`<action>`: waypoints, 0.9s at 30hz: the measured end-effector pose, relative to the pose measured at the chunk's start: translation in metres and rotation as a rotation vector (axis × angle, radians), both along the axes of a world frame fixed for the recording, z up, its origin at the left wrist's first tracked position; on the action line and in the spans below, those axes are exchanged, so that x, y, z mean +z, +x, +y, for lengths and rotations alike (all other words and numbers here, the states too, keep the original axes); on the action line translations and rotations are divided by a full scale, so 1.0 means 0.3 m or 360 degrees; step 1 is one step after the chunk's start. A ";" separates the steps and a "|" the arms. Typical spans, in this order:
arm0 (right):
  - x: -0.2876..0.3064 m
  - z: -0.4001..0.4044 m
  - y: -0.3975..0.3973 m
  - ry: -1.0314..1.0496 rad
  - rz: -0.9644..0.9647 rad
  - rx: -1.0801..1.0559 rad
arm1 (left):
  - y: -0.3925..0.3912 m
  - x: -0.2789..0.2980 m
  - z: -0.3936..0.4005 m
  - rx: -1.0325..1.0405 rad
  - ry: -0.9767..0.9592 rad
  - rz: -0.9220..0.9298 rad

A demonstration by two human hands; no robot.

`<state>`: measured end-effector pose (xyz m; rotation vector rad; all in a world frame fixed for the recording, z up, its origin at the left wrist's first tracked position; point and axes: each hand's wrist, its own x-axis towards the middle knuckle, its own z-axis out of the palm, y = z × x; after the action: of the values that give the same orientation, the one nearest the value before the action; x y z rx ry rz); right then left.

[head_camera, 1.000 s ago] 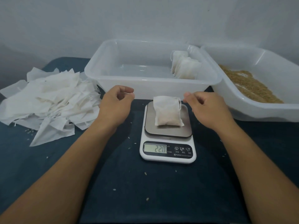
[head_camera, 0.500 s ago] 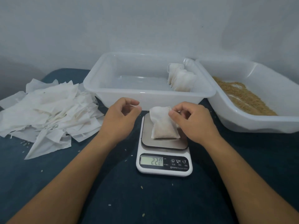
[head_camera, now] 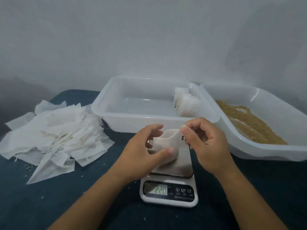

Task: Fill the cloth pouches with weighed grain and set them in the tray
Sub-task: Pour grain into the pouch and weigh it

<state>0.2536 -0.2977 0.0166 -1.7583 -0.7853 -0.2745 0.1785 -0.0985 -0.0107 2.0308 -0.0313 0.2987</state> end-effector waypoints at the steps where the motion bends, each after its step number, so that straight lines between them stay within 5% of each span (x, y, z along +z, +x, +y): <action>1: 0.005 0.001 -0.005 0.0026 -0.0014 0.0027 | 0.000 -0.002 -0.001 -0.0040 0.0022 0.0018; 7: 0.030 0.006 -0.043 0.0180 -0.0007 0.0143 | -0.003 -0.004 -0.031 -0.0137 0.0273 -0.0122; 16: 0.112 -0.067 -0.031 0.0112 -0.0077 0.0035 | 0.012 0.008 -0.088 -0.0006 -0.0107 -0.0168; 23: 0.190 -0.248 0.129 -0.0181 -0.0072 -0.0906 | 0.032 0.038 -0.100 0.0156 -0.0239 -0.0220; 27: 0.231 -0.423 0.284 -0.0837 0.0214 -0.1234 | 0.064 0.100 -0.133 0.0129 -0.0361 -0.0178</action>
<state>0.3388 -0.4247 0.0859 -2.5065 -0.0298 -0.4833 0.1979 -0.1385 0.0192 1.7918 0.0148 0.4466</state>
